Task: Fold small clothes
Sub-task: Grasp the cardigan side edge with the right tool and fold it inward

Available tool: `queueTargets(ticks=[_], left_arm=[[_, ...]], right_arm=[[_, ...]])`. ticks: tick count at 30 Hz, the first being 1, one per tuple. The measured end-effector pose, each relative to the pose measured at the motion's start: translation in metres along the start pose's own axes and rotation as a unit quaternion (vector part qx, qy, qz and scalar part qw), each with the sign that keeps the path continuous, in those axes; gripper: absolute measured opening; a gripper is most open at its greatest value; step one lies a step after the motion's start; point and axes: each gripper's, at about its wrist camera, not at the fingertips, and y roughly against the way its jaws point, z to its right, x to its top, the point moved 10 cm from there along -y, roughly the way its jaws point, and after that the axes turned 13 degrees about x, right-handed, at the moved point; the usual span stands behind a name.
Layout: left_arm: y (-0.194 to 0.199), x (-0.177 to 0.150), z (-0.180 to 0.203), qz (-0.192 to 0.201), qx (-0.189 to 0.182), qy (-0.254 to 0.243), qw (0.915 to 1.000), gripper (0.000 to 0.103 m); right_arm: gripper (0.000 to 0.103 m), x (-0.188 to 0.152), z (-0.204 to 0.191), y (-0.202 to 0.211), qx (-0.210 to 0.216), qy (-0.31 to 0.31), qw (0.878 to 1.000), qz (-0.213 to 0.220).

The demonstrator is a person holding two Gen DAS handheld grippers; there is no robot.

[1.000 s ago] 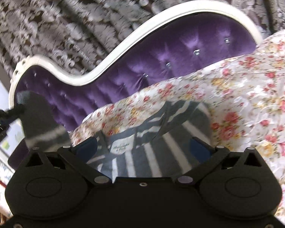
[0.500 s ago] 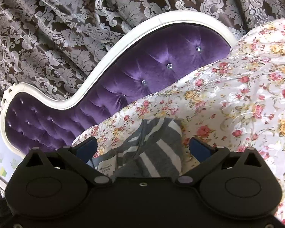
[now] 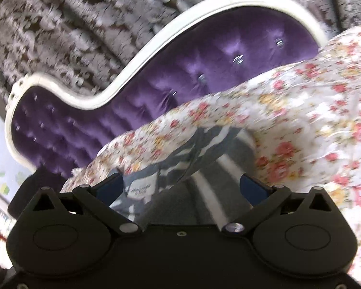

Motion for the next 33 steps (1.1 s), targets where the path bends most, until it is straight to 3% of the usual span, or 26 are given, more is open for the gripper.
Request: queueTargets(ticks=[8, 14, 24, 26, 28, 29, 31, 33], left_arm=[[-0.018, -0.027, -0.036, -0.028, 0.012, 0.013, 0.9995, 0.072], [-0.019, -0.032, -0.043, -0.015, -0.005, 0.022, 0.9996, 0.079], [-0.017, -0.033, -0.046, -0.029, -0.018, 0.031, 0.9989, 0.079], [-0.017, -0.032, -0.047, -0.031, -0.019, 0.034, 0.9988, 0.079], [-0.017, -0.032, -0.046, -0.033, -0.020, 0.035, 0.9986, 0.080], [-0.017, -0.032, -0.046, -0.034, -0.020, 0.036, 0.9986, 0.080], [-0.017, -0.031, -0.046, -0.036, -0.021, 0.038, 0.9984, 0.080], [-0.017, -0.031, -0.046, -0.036, -0.020, 0.038, 0.9984, 0.080]], right_arm=[[0.102, -0.023, -0.004, -0.028, 0.011, 0.007, 0.999, -0.046], [0.103, -0.036, 0.006, -0.038, 0.030, -0.018, 0.997, -0.076], [0.102, -0.031, 0.013, -0.040, 0.042, -0.064, 0.995, -0.059], [0.090, -0.032, 0.014, -0.038, 0.021, -0.054, 0.996, -0.065], [0.057, -0.034, 0.015, -0.037, -0.012, -0.022, 0.996, -0.082], [0.050, -0.034, 0.016, -0.035, -0.028, -0.006, 0.996, -0.090], [0.015, -0.035, 0.016, -0.030, -0.041, 0.019, 0.994, -0.104], [0.014, -0.037, 0.007, -0.022, -0.037, 0.048, 0.991, -0.121]])
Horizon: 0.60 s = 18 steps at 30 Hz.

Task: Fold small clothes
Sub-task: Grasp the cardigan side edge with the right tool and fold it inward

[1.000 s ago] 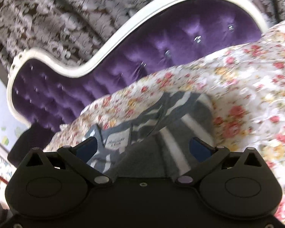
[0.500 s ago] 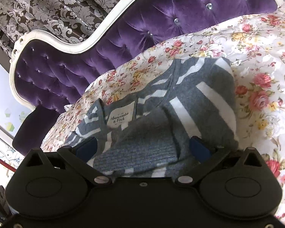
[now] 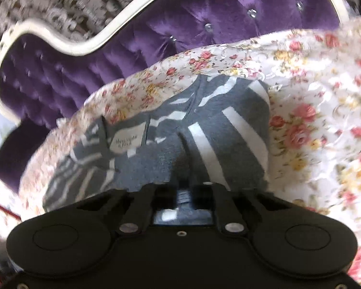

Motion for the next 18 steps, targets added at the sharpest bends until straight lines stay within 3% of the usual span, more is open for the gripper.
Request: queueTargets(ticks=[5, 8, 9, 10, 12, 18], left_arm=[[-0.001, 0.000, 0.001, -0.002, 0.000, -0.002, 1.0000, 0.081], [-0.002, -0.001, 0.004, -0.002, 0.000, -0.007, 1.0000, 0.086], [-0.002, -0.001, 0.004, -0.002, 0.003, -0.010, 0.9999, 0.087], [-0.003, -0.001, 0.006, -0.001, 0.006, -0.014, 0.9999, 0.089], [-0.004, -0.002, 0.009, -0.002, 0.005, -0.022, 0.9997, 0.095], [-0.007, -0.008, 0.016, 0.001, 0.030, -0.051, 0.9982, 0.102]], right_arm=[[0.013, -0.005, -0.021, 0.028, 0.018, 0.042, 0.999, -0.004], [0.024, 0.005, -0.014, 0.030, 0.009, 0.034, 0.999, 0.028], [0.036, 0.007, -0.011, 0.026, 0.005, 0.029, 0.999, 0.028], [0.055, 0.009, -0.007, 0.022, 0.004, 0.022, 0.999, 0.032], [0.076, 0.012, -0.003, 0.017, 0.016, 0.001, 0.999, 0.044], [0.076, 0.009, 0.012, -0.010, 0.050, -0.060, 0.996, 0.044]])
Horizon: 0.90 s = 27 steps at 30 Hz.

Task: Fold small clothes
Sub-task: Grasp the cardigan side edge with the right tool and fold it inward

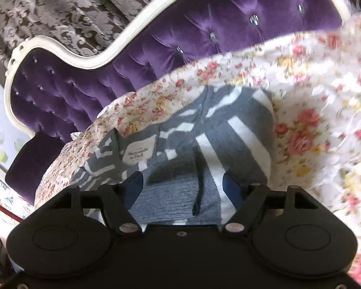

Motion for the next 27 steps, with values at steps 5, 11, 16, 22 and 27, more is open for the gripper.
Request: queueTargets(ticks=[5, 11, 16, 22, 27], left_arm=[[0.001, -0.001, 0.000, -0.004, 0.012, 0.002, 0.9999, 0.103], [0.001, -0.002, 0.000, -0.020, 0.006, -0.014, 0.9997, 0.103], [0.003, -0.002, 0.000, -0.023, 0.005, -0.014, 0.9996, 0.102], [0.005, -0.003, -0.004, -0.023, 0.008, -0.004, 0.9997, 0.102], [0.006, 0.000, -0.011, -0.018, 0.015, 0.016, 0.9996, 0.102]], right_arm=[[0.060, -0.003, -0.003, -0.006, 0.032, -0.025, 0.999, 0.011], [0.027, -0.010, -0.009, -0.011, 0.011, 0.001, 1.000, -0.001], [0.021, 0.008, -0.057, 0.016, 0.015, 0.101, 0.994, 0.044], [0.021, 0.009, -0.051, 0.045, -0.072, 0.150, 0.985, 0.038], [0.023, -0.009, -0.012, 0.032, -0.131, 0.124, 0.983, -0.024]])
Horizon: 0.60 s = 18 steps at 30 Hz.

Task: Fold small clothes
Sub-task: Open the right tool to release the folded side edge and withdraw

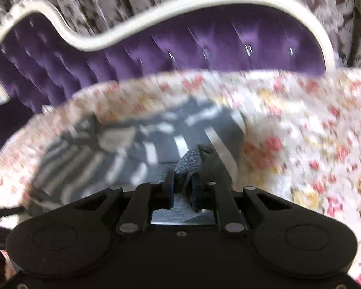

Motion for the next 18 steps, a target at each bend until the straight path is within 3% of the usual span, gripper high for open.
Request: queueTargets(ticks=[3, 6, 10, 14, 18], left_arm=[[-0.001, 0.002, -0.005, 0.000, -0.001, 0.015, 0.9999, 0.102], [-0.002, 0.003, -0.009, -0.002, 0.004, 0.017, 0.9998, 0.102], [-0.003, 0.001, -0.011, -0.004, 0.013, 0.012, 0.9998, 0.102], [-0.004, 0.001, -0.010, -0.005, 0.014, 0.012, 0.9998, 0.102], [-0.003, 0.002, -0.010, -0.004, 0.012, 0.017, 0.9998, 0.102]], right_arm=[[0.031, 0.001, 0.000, 0.000, -0.007, 0.006, 1.000, -0.002], [0.042, 0.004, 0.010, 0.002, -0.047, 0.011, 0.999, 0.000], [0.042, 0.010, 0.028, 0.011, -0.105, 0.015, 0.994, 0.016], [0.044, 0.018, 0.026, 0.025, -0.065, 0.006, 0.997, 0.051], [0.045, 0.018, -0.010, 0.013, -0.015, 0.065, 0.997, 0.043]])
